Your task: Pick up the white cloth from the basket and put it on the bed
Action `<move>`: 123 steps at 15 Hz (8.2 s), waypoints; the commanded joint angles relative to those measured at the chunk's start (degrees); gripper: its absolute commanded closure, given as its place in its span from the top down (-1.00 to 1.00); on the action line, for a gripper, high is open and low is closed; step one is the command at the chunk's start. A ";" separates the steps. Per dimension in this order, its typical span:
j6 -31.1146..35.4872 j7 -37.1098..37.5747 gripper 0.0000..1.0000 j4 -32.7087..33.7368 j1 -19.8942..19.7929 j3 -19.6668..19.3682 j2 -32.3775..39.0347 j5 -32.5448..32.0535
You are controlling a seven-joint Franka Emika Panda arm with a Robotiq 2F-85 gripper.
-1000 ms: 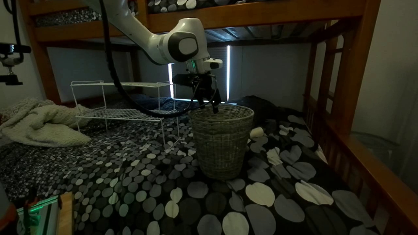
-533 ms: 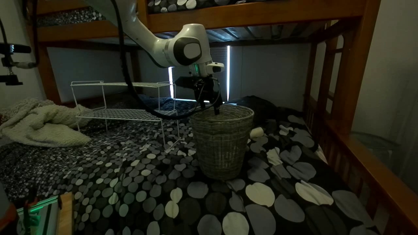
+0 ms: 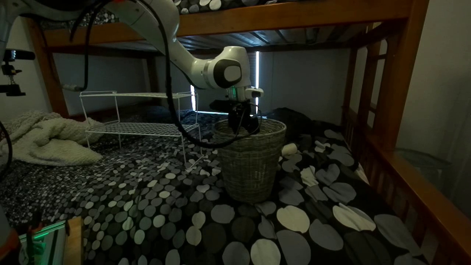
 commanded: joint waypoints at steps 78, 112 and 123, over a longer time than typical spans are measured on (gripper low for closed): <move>-32.51 -7.30 -0.97 3.44 7.26 7.41 -20.84 21.56; 9.76 13.96 0.23 -26.86 8.75 7.76 -15.85 8.51; -22.58 8.35 1.00 -8.64 6.37 4.84 -22.05 -1.25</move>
